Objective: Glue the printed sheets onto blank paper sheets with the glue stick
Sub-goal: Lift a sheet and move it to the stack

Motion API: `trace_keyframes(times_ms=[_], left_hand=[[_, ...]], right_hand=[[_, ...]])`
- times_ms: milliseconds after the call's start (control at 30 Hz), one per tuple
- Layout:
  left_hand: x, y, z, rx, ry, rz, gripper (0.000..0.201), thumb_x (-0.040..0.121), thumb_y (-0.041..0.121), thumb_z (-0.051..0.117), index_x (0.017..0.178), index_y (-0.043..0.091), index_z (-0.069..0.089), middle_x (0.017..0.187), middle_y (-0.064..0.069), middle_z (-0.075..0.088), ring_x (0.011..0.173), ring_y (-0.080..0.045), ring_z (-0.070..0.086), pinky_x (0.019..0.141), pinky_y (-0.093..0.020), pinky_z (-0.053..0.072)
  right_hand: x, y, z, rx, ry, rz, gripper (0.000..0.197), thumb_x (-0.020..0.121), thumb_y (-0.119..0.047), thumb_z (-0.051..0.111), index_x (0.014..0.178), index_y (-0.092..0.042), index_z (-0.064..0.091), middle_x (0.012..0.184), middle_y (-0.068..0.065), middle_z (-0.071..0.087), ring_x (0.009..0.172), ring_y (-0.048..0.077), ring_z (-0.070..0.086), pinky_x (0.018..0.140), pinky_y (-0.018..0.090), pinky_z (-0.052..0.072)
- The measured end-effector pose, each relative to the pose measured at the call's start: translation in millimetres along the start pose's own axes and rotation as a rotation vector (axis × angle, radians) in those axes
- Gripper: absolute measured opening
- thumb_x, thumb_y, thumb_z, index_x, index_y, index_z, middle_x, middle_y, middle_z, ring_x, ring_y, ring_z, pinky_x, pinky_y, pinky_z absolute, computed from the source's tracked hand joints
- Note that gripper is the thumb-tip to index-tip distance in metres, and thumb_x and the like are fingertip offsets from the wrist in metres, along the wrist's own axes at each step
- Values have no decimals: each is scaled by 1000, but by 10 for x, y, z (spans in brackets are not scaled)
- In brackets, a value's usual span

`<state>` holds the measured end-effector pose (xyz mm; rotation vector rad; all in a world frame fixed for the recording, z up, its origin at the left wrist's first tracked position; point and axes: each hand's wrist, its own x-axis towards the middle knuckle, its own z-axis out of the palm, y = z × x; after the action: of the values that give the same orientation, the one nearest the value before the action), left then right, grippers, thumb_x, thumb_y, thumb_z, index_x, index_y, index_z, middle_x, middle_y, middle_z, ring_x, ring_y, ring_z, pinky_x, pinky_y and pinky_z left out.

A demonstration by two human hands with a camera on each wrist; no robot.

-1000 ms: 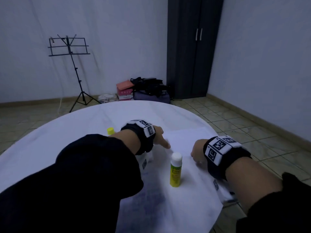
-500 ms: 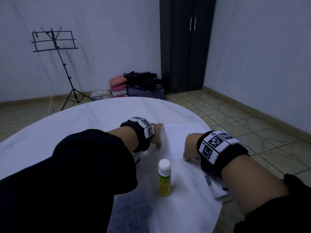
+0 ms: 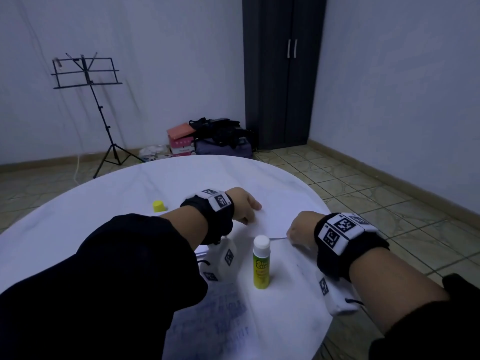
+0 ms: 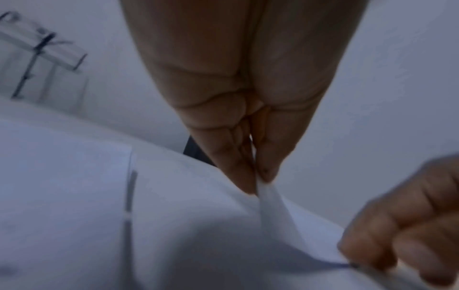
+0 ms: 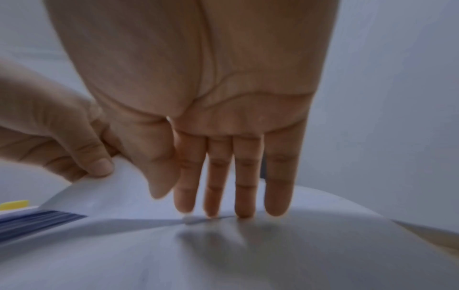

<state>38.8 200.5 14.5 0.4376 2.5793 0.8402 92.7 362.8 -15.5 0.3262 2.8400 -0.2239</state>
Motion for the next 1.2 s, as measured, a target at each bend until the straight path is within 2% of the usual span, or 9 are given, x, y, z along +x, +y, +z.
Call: trace_keyframes(times_ms=[167,300,500,633,767,867,933,1067,1200], left_hand=[[-259,59,-185,358,227,190,45,92,5,50,133,23,55,134,-5,55,119,-23,53,92,-21,39],[-605,-55,-423,364,366,319,42,94,4,46,130,23,59,135,-2,56,121,-21,51,96,-17,32],[-1168,-385,-718,155,544,371,37,90,1,54,117,21,68,98,7,65,92,-11,60,72,-3,34],[-1477,-653,-855,54,627,396,43,82,-7,62,107,27,67,69,13,59,60,7,56,68,-8,42],[-1790,-912,-937,-87,646,295,36,82,-8,59,105,17,71,80,-4,68,65,-11,62,81,-27,54],[-2041,-1089,-979,-81,628,214,28,85,2,60,105,18,71,82,7,67,51,-1,60,63,-16,53],[-2209,-1197,-969,-42,583,159,24,84,10,65,102,26,69,83,16,65,45,4,58,54,-9,46],[-2415,-1399,-814,36,402,49,23,80,18,73,99,30,69,79,23,64,49,3,61,66,-16,46],[-2449,-1597,-567,43,262,-46,21,79,14,75,97,24,70,81,12,67,47,2,61,62,-13,47]], right_hand=[[-192,42,-163,189,166,-44,30,94,-17,50,122,-16,62,133,4,55,119,20,53,94,23,40],[-374,-10,-381,401,354,-1,30,88,-23,59,117,-20,62,135,10,45,114,25,53,90,26,40],[-750,-223,-661,714,381,-83,13,85,-7,64,78,-17,60,77,-2,53,67,12,48,58,20,36],[-993,-455,-700,782,359,-191,19,83,-1,65,90,-19,62,76,-4,55,64,7,46,52,15,36],[-1217,-717,-678,838,419,-260,22,84,5,59,85,-17,63,83,-2,60,81,15,56,57,20,43],[-1396,-878,-617,852,427,-334,24,83,3,61,77,-20,61,76,-5,59,75,14,56,55,19,40],[-1542,-961,-526,830,395,-355,18,82,2,63,89,-14,62,71,-1,57,64,12,53,52,19,41],[-1708,-1064,-228,775,328,-271,43,78,1,64,113,-18,49,68,8,55,61,21,52,50,26,43],[-1710,-1098,108,611,255,-151,66,79,-4,64,136,-13,32,90,14,62,62,21,54,46,24,39]])
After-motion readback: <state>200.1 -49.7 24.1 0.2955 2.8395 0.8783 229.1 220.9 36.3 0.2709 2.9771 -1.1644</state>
